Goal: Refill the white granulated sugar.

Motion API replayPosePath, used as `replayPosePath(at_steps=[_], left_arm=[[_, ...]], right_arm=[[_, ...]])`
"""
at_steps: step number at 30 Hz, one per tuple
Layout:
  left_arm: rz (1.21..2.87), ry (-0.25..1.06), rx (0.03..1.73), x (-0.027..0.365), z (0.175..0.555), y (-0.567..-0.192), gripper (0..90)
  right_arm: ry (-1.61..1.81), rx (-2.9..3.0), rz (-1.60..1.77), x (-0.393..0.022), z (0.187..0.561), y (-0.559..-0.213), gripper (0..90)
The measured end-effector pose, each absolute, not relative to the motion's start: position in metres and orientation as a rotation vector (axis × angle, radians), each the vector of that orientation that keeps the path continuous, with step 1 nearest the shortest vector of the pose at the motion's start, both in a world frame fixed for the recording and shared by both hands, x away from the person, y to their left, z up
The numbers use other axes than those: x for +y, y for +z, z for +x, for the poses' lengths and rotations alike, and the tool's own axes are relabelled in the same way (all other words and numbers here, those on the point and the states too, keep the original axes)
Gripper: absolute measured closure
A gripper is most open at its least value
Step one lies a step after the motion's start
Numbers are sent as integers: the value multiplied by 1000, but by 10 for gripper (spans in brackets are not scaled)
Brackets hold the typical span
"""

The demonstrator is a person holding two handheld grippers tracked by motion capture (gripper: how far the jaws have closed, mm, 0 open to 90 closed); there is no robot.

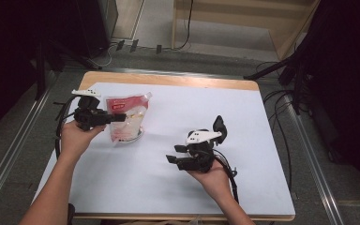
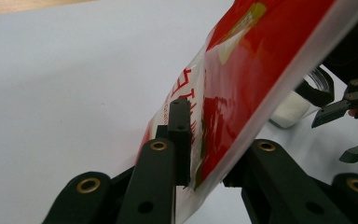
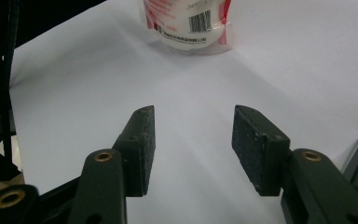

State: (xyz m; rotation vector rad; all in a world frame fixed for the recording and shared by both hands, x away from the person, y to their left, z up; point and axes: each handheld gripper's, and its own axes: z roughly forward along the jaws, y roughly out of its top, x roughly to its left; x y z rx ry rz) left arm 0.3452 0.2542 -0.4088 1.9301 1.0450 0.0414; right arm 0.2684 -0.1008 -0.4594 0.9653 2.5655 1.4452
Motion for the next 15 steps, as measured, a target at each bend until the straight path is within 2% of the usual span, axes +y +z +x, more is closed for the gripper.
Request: replayPosePath(at_steps=[15], left_arm=[[1929, 66, 1031, 265, 332, -410, 642]], right_arm=[[1445, 2563, 960, -102, 271, -459, 499]])
